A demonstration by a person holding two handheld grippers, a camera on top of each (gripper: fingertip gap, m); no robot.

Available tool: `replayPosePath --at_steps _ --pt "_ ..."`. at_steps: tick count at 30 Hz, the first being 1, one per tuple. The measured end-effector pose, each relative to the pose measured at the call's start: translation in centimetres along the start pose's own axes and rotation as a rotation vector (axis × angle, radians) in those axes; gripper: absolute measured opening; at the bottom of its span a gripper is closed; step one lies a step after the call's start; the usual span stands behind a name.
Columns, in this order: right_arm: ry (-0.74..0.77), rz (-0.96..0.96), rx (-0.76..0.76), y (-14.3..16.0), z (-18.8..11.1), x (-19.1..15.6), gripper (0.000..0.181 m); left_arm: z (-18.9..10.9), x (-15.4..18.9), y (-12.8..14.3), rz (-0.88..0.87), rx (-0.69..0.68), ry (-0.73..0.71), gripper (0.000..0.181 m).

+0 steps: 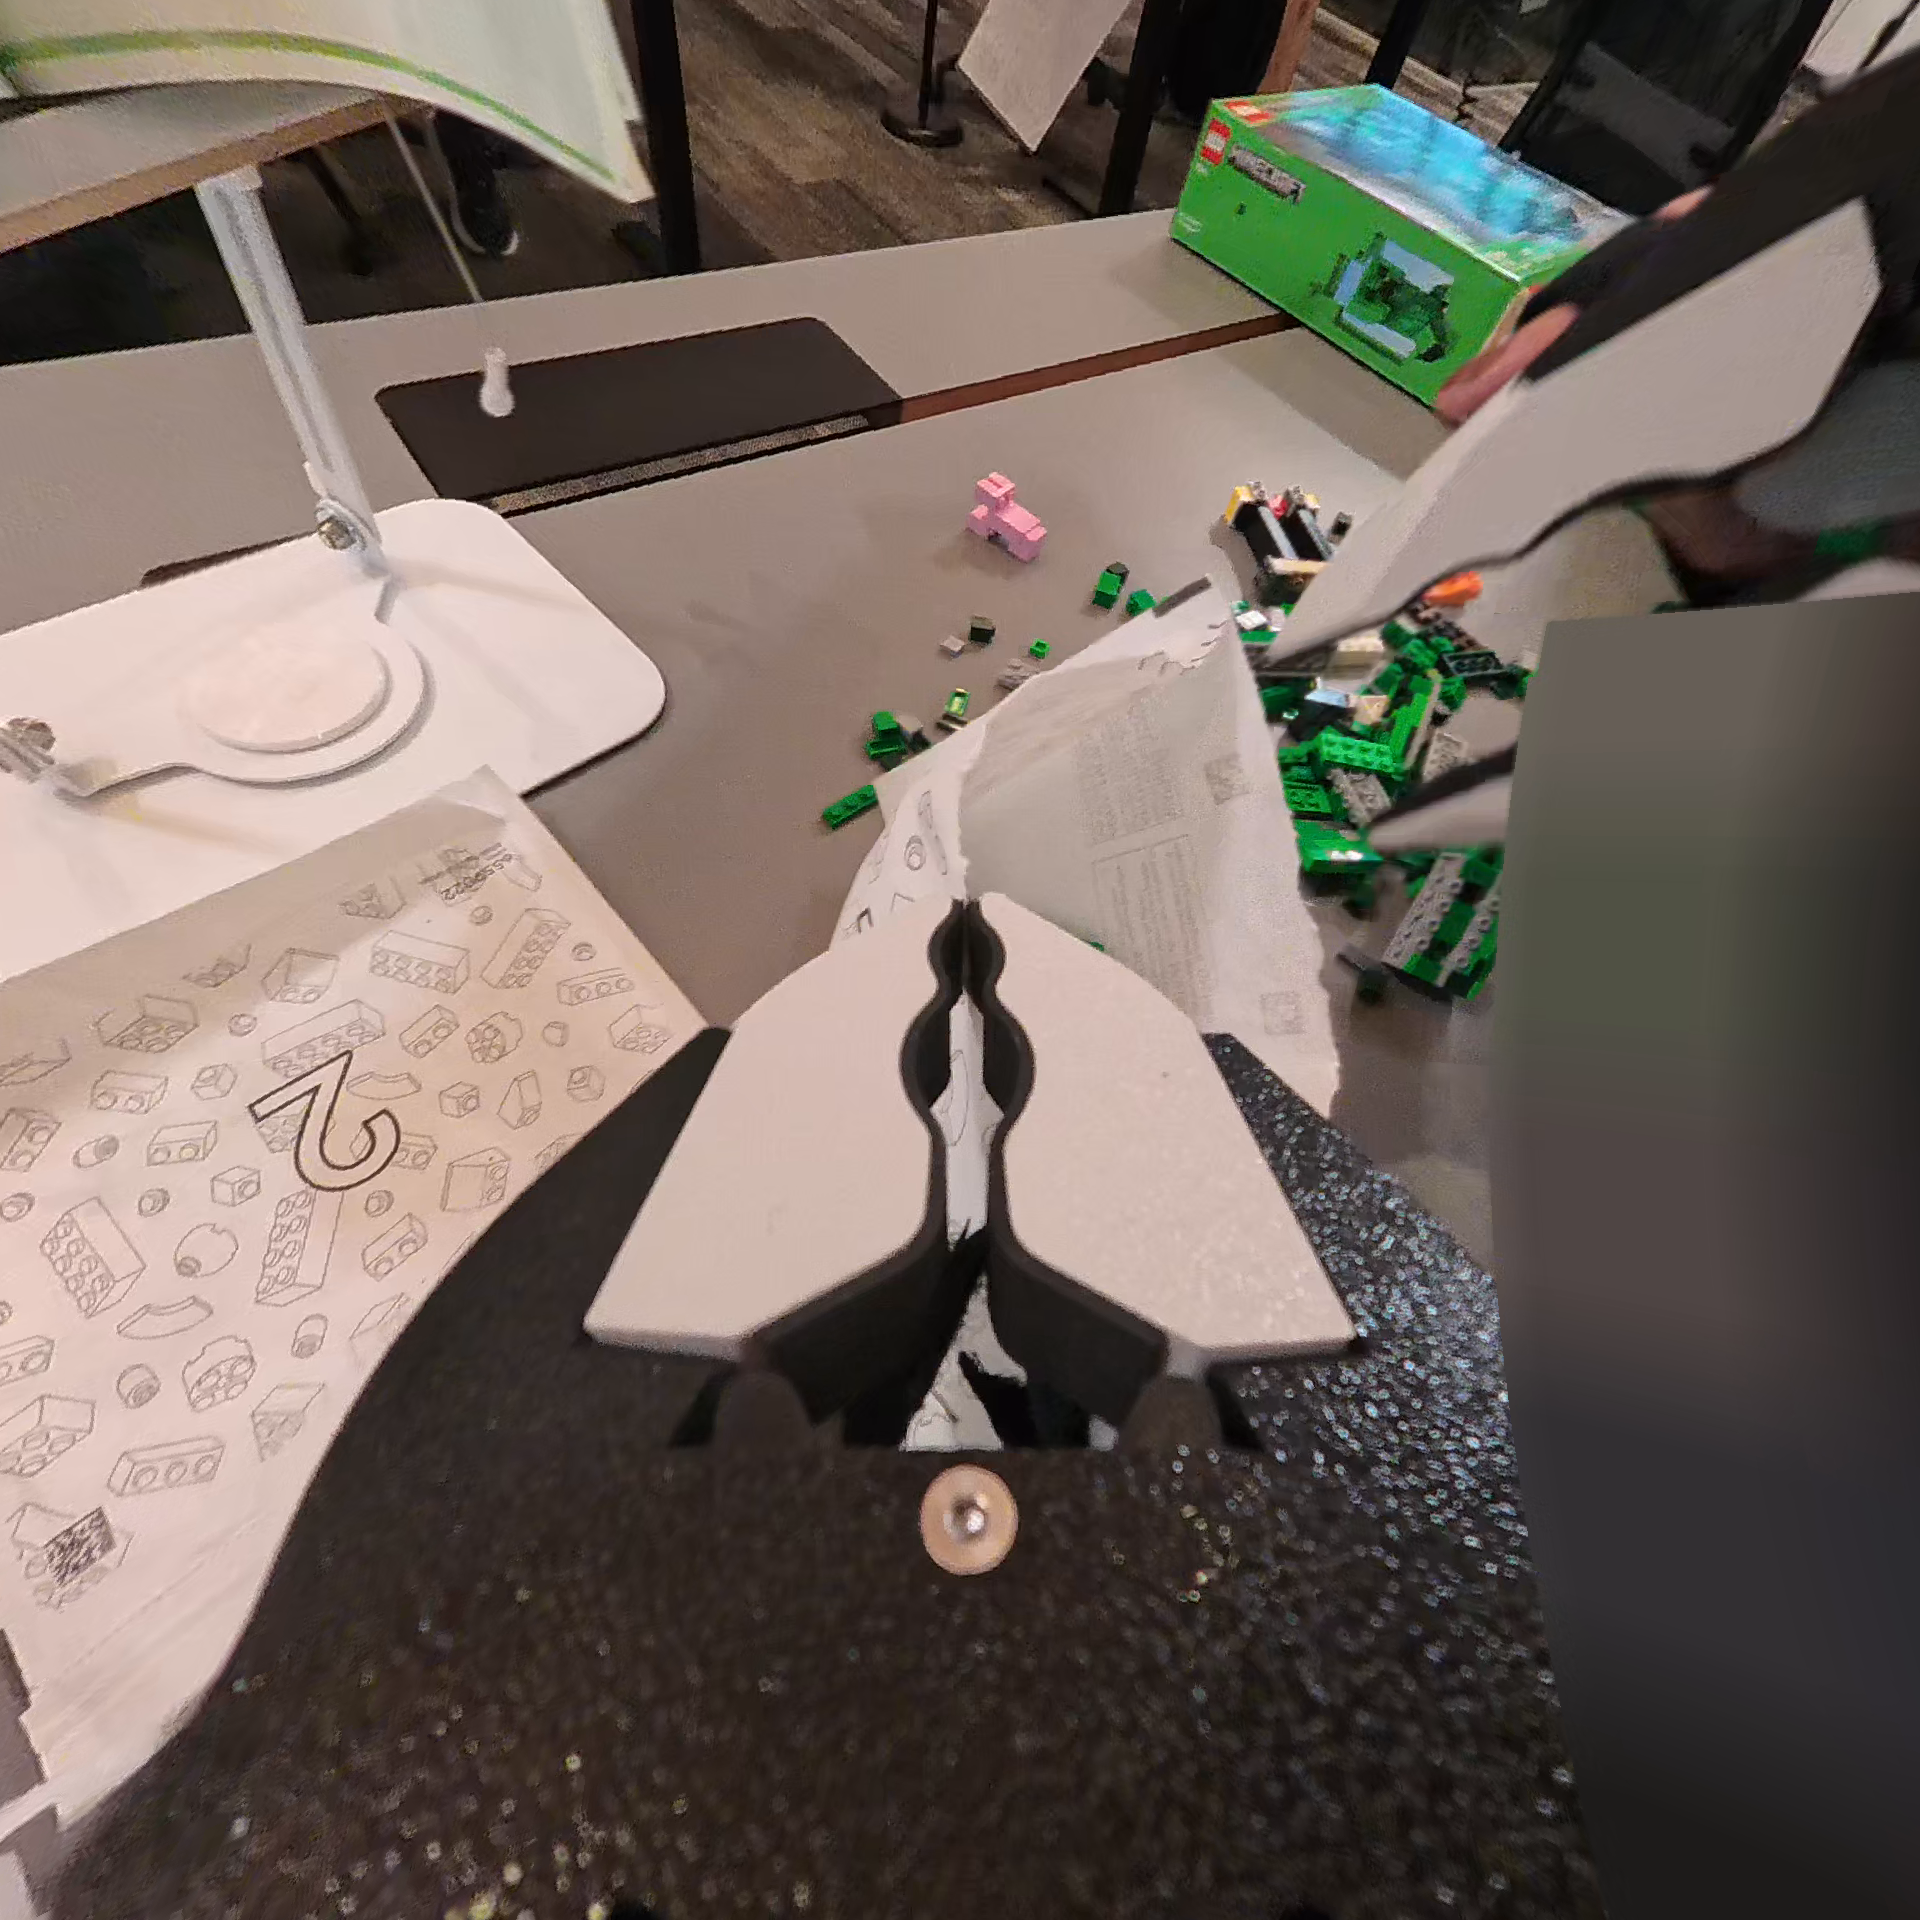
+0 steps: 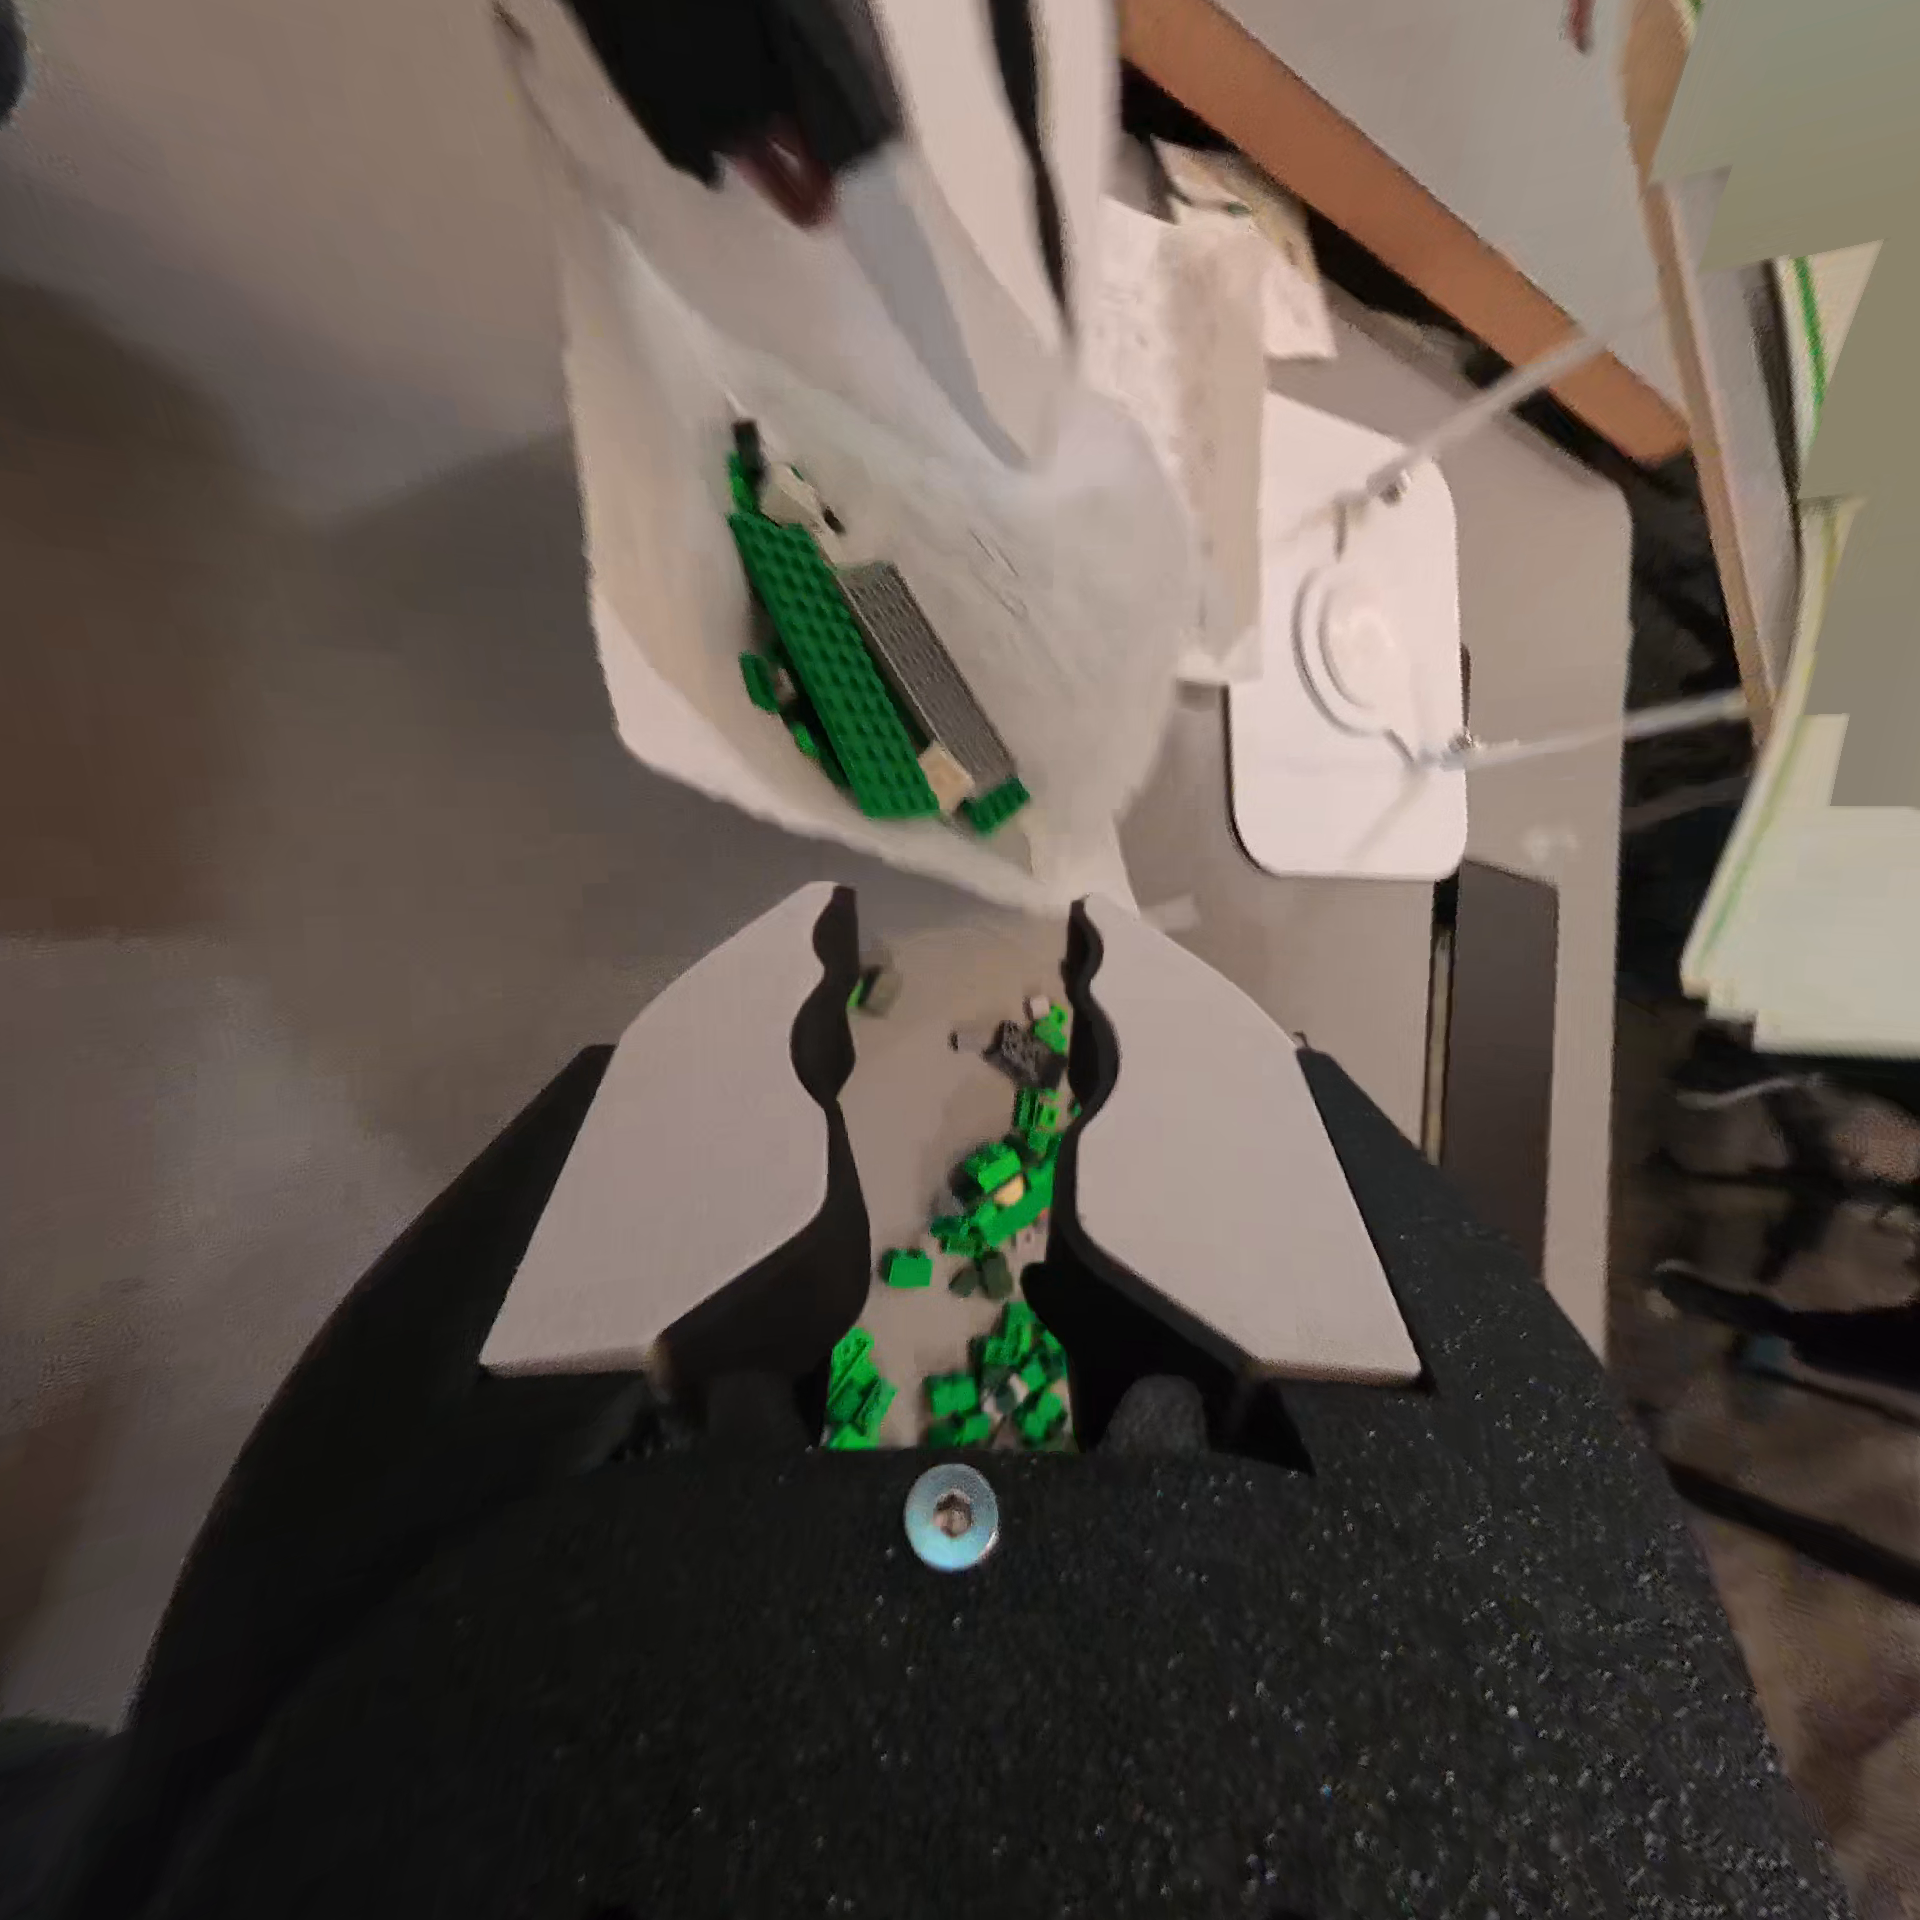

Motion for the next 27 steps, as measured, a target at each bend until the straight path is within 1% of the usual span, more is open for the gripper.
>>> replayPosePath --at_steps 1,3,4,6,7,8,11,13,15,18,20,23,25,27 --pt "0.009 0.06 -0.003 1.2 -0.6 0.5 0.033 -0.2 -0.3 0.0 -0.007 0.003 -0.008 0.0" --pt "0.014 0.172 -0.033 4.4 -0.5 1.6 0.024 -0.6 -1.0 0.0 -0.017 0.012 -0.031 0.0" --pt "-0.005 0.225 -0.045 6.0 0.2 2.0 0.021 -0.8 -1.3 0.0 -0.021 0.014 -0.041 0.0" --pt "-0.088 0.341 -0.076 8.9 2.8 2.6 0.015 -1.0 -1.6 0.0 -0.025 0.016 -0.052 0.0" --pt "-0.154 0.392 -0.08 9.9 4.2 2.7 0.014 -1.0 -1.7 0.1 -0.024 0.015 -0.053 0.0" --pt "-0.207 0.423 -0.085 10.7 5.6 2.7 0.014 -1.0 -1.6 0.1 -0.024 0.014 -0.053 0.0" --pt "-0.269 0.439 -0.137 12.6 8.6 3.0 0.011 -0.9 -1.5 0.1 -0.017 0.01 -0.049 0.0" --pt "-0.304 0.494 -0.149 12.8 10.2 3.0 0.011 -0.8 -1.4 0.1 -0.014 0.008 -0.044 0.0" --pt "-0.299 0.525 -0.211 13.7 11.2 3.2 0.008 -0.8 -1.3 0.1 -0.011 0.005 -0.039 0.0" --pt "-0.316 0.502 -0.285 15.0 11.3 3.2 0.006 -0.7 -1.1 0.2 -0.007 0.0 -0.034 0.0" --pt "-0.379 0.465 -0.32 15.5 10.7 2.5 0.003 -0.7 -1.0 0.1 -0.004 0.002 -0.031 0.0" --pt "-0.451 0.413 -0.35 16.0 10.1 1.5 0.003 -0.7 -0.9 0.1 -0.005 0.007 -0.021 0.0" --pt "-0.455 0.379 -0.361 16.3 10.1 1.4 0.0 -0.6 -0.9 0.1 -0.006 0.003 -0.015 0.0" --pt "-0.493 0.367 -0.353 16.2 9.9 1.0 0.0 -0.4 -0.8 0.1 -0.003 -0.003 -0.011 0.0"
Point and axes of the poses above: each gripper's, where its closed fingertips meet, z out along the fingers, y out of its underside, x = y × z across the jaws, the point moved 3 cm from there along -z, back along the fingers, and after that the axes turned 13 degrees about -z, right-handed, at the moved point
